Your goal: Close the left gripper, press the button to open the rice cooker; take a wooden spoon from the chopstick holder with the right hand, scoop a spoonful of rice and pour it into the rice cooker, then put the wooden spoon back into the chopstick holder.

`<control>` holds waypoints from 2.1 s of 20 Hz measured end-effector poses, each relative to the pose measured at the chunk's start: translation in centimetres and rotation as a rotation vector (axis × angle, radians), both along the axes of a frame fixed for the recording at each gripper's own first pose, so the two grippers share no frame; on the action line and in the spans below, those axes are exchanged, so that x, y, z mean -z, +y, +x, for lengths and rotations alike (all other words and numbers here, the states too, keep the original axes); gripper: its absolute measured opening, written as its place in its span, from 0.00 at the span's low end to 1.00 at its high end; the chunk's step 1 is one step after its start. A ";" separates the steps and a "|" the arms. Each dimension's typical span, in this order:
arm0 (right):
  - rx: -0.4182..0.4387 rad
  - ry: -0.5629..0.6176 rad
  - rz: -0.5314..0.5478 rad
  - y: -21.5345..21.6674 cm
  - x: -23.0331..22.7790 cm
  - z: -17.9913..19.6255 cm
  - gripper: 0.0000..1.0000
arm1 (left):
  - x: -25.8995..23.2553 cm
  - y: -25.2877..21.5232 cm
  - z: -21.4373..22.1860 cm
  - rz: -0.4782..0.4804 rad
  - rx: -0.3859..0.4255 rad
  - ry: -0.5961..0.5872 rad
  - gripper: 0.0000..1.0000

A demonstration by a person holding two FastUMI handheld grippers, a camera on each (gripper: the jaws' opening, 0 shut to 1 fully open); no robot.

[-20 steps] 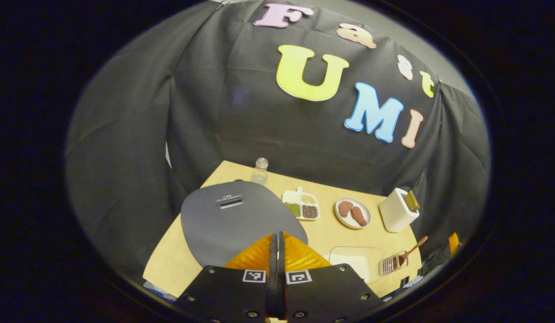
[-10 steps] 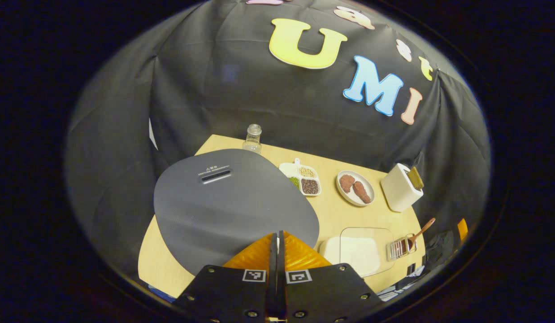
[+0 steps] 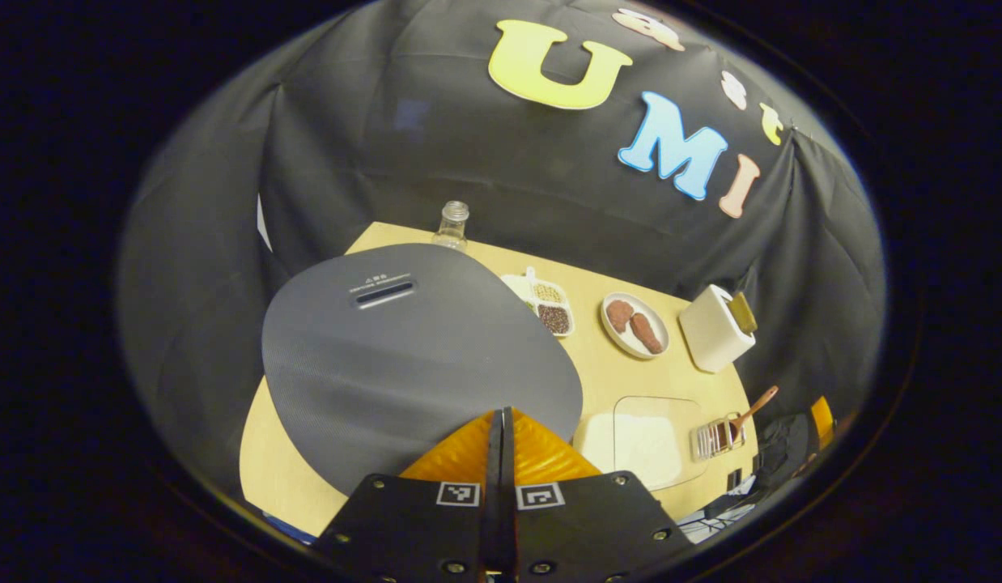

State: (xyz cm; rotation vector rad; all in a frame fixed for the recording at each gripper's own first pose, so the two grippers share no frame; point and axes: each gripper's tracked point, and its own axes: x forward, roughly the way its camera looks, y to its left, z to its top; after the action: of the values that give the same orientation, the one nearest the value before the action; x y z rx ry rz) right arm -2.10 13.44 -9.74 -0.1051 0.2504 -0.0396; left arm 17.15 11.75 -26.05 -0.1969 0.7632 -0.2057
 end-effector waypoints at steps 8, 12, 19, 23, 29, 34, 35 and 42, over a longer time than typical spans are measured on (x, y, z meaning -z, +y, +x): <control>0.076 0.051 -0.018 -1.9 0.9 -1.3 0.98 | 0.2 -0.3 -0.3 0.013 0.028 -0.031 0.02; 0.059 0.057 -0.050 -1.7 0.5 -2.2 0.94 | 0.0 0.0 -0.5 -0.050 -0.017 -0.054 0.02; 0.036 0.083 -0.014 -2.0 0.7 -0.3 0.99 | -1.2 0.0 -0.8 -0.025 -0.072 -0.098 0.02; -0.015 0.047 -0.024 -2.9 -0.3 1.8 0.99 | -6.8 0.7 -0.2 0.101 -0.142 -0.234 0.02; -0.043 0.046 0.035 -6.4 -0.1 6.0 0.99 | -22.3 0.2 -1.9 0.221 -0.326 -0.624 0.01; -0.078 0.061 0.058 -9.6 1.4 8.0 0.94 | -24.8 -3.7 -6.8 0.199 -0.360 -0.820 0.15; -0.092 0.066 0.063 -10.0 2.0 8.3 0.98 | -24.2 -4.9 -7.7 0.208 -0.362 -0.838 0.31; -0.126 0.160 0.122 -12.1 4.9 9.4 0.98 | -19.6 -9.3 -11.2 0.226 -0.390 -0.782 0.92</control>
State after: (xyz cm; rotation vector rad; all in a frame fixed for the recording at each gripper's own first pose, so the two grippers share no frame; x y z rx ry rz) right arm 7.28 1.39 -14.67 -0.0020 0.4047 0.1098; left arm 5.98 2.42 -6.49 -0.0364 -0.0402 0.1746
